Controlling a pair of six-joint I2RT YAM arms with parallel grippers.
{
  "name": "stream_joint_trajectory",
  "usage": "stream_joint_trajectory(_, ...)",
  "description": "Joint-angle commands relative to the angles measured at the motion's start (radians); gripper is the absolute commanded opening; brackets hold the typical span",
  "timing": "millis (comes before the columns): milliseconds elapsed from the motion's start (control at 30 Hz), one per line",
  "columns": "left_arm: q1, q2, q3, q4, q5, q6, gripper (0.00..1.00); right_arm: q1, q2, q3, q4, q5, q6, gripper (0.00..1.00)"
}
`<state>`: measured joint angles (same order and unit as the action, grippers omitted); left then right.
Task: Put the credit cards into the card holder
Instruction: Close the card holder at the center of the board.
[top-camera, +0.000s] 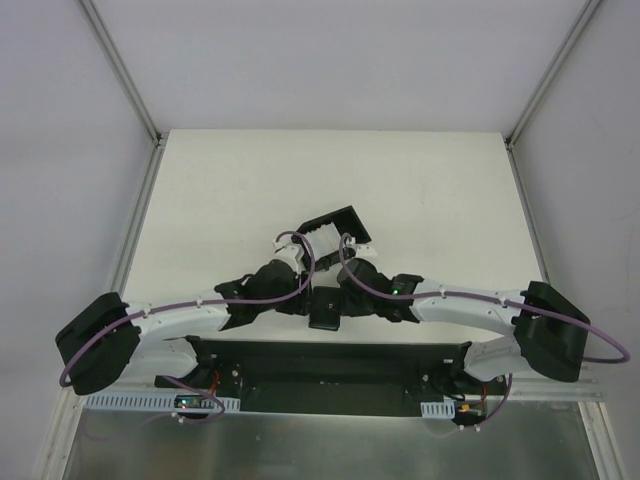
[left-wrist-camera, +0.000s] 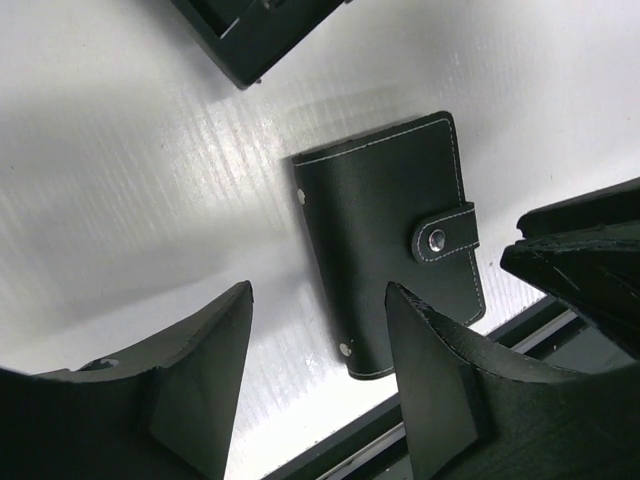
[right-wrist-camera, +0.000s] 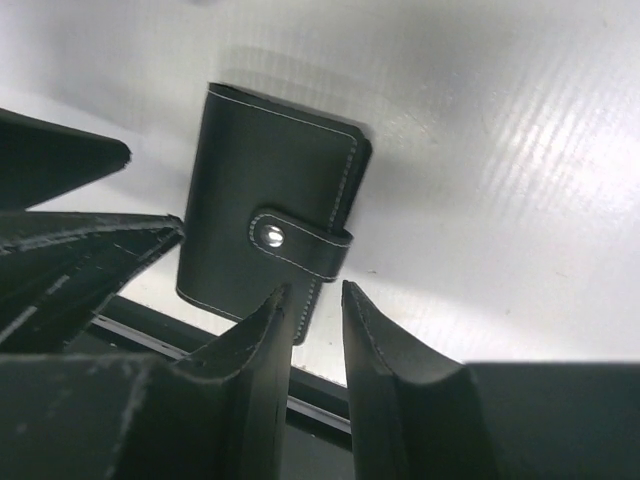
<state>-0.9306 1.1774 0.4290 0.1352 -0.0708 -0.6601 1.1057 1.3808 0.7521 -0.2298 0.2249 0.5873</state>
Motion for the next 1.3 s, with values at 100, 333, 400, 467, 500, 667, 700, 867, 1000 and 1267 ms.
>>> stream_joint_trajectory(100,-0.002,0.085,0.096,-0.025,0.009,0.048,0.50,-0.024,-0.068,-0.103,0.075,0.022,0.104,0.30)
stream_joint_trajectory(333,-0.002,0.166,0.125,-0.014,0.042,0.050,0.40,-0.060,-0.051,-0.168,0.225,-0.047,0.132,0.30)
stream_joint_trajectory(400,-0.004,0.186,0.125,-0.006,0.058,0.050,0.36,-0.067,-0.039,-0.168,0.259,-0.070,0.137,0.30)
stream_joint_trajectory(467,-0.004,0.203,0.123,-0.002,0.069,0.050,0.32,-0.073,-0.023,-0.165,0.282,-0.093,0.134,0.30)
stream_joint_trajectory(500,-0.002,0.209,0.119,0.004,0.100,0.045,0.31,-0.075,-0.013,-0.160,0.288,-0.102,0.134,0.30)
stream_joint_trajectory(667,-0.004,0.215,0.088,0.049,0.129,0.011,0.30,-0.098,0.029,-0.140,0.299,-0.133,0.131,0.30)
stream_joint_trajectory(700,-0.004,0.217,0.086,0.053,0.132,0.005,0.31,-0.105,0.034,-0.137,0.299,-0.142,0.125,0.30)
stream_joint_trajectory(867,-0.004,0.246,0.111,0.069,0.146,-0.033,0.33,-0.153,0.049,-0.129,0.300,-0.168,0.089,0.31)
stream_joint_trajectory(1000,-0.002,0.271,0.145,0.076,0.128,-0.052,0.36,-0.190,0.049,-0.119,0.300,-0.196,0.052,0.31)
stream_joint_trajectory(1267,0.018,0.225,0.128,0.035,0.077,-0.036,0.45,-0.205,-0.048,-0.181,0.277,-0.181,0.032,0.39)
